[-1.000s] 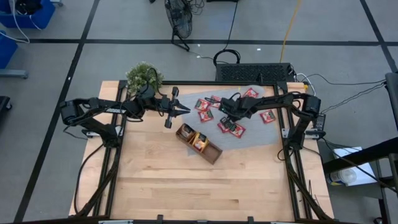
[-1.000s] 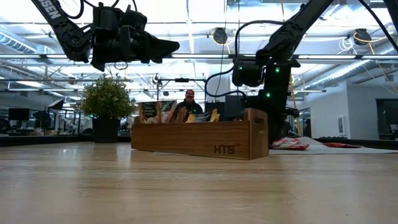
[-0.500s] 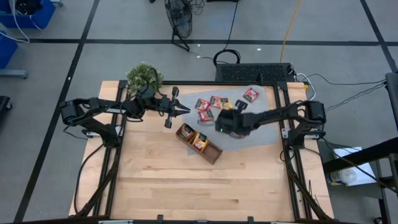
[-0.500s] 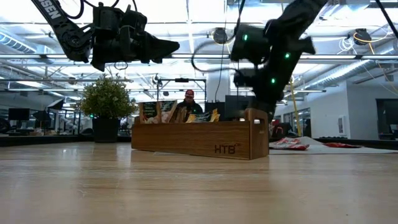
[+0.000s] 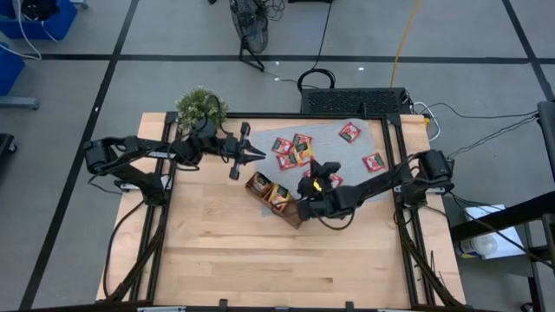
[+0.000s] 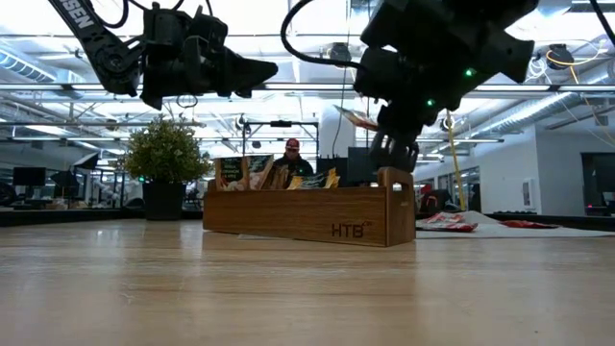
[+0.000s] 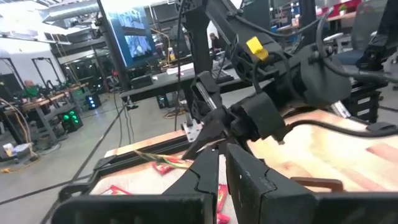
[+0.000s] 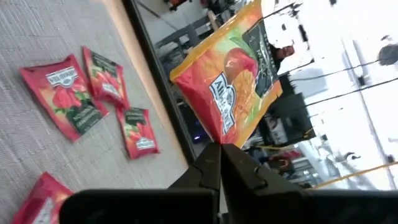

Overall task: Pick & Place Tea
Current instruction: Put the yellow tea bag into the middle section of the wooden organizer

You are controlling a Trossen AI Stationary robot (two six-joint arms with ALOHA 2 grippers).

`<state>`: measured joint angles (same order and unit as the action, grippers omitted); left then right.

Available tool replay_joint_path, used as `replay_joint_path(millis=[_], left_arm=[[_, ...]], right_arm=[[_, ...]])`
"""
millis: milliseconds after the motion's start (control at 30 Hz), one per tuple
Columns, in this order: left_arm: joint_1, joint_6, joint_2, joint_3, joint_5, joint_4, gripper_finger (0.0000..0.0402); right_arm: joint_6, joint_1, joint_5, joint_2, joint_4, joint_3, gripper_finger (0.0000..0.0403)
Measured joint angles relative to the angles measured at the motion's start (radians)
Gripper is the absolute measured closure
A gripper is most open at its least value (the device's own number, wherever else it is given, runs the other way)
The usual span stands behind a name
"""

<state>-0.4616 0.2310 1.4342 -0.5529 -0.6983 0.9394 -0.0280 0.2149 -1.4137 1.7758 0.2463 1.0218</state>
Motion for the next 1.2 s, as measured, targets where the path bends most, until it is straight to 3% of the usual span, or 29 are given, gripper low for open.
replay_joint_path(millis=[267, 533, 600, 700, 733, 800, 900, 1000, 1200], left_arm=[[0.045, -0.005, 0.000, 0.000, -0.004, 0.000, 0.0366], [0.098, 0.005, 0.000, 0.000, 0.005, 0.000, 0.0366], [0.099, -0.019, 0.000, -0.002, 0.099, 0.005, 0.0366], [0.092, -0.288, -0.001, -0.035, 0.458, -0.070, 0.0366], [0.082, -0.311, -0.001, -0.048, 0.556, -0.132, 0.0366], [0.063, -0.301, 0.000, -0.072, 0.655, -0.250, 0.0363], [0.033, -0.435, 0.000, -0.100, 0.596, -0.295, 0.0335], [0.006, -0.575, -0.001, -0.113, 0.506, -0.300, 0.0282], [-0.015, -0.751, -0.001, -0.115, 0.486, -0.299, 0.0175]], right_arm=[[-0.058, -0.029, 0.013, 0.024, -0.128, 0.000, 0.0403], [-0.217, -0.080, 0.205, 0.029, -0.312, 0.001, 0.0403], [-0.285, -0.086, 0.212, 0.029, -0.365, 0.000, 0.0403], [-0.407, -0.091, 0.225, 0.029, -0.476, 0.000, 0.0403], [-0.439, -0.094, 0.248, 0.028, -0.504, 0.001, 0.0403], [-0.495, -0.099, 0.278, 0.028, -0.555, 0.000, 0.0403], [-0.551, -0.119, 0.313, 0.028, -0.602, 0.001, 0.0403], [-0.573, -0.140, 0.319, 0.028, -0.613, 0.001, 0.0403], [-0.608, -0.171, 0.319, 0.028, -0.628, 0.001, 0.0403]])
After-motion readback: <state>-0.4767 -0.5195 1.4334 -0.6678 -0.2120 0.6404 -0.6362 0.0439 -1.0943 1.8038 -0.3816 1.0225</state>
